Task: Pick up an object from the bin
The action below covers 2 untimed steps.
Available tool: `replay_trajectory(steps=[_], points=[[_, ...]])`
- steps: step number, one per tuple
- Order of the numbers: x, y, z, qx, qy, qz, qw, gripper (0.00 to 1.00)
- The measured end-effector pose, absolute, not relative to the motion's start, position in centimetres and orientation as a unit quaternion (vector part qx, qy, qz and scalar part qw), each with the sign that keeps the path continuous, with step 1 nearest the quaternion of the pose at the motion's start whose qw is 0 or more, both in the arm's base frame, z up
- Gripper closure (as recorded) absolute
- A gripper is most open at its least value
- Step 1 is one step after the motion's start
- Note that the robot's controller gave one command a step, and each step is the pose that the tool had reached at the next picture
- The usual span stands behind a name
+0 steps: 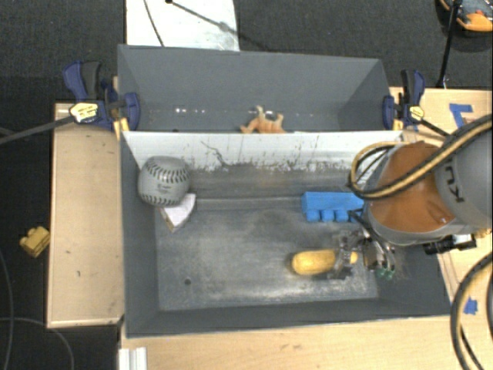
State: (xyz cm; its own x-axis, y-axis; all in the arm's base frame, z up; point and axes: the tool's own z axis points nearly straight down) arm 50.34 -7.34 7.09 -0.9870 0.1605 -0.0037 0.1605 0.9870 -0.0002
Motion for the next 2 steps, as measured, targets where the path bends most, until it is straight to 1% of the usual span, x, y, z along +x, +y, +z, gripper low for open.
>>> replay_trajectory(steps=[2], points=[[50.24, -7.33, 7.47, 0.080, 0.997, 0.000, 0.000, 1.00]])
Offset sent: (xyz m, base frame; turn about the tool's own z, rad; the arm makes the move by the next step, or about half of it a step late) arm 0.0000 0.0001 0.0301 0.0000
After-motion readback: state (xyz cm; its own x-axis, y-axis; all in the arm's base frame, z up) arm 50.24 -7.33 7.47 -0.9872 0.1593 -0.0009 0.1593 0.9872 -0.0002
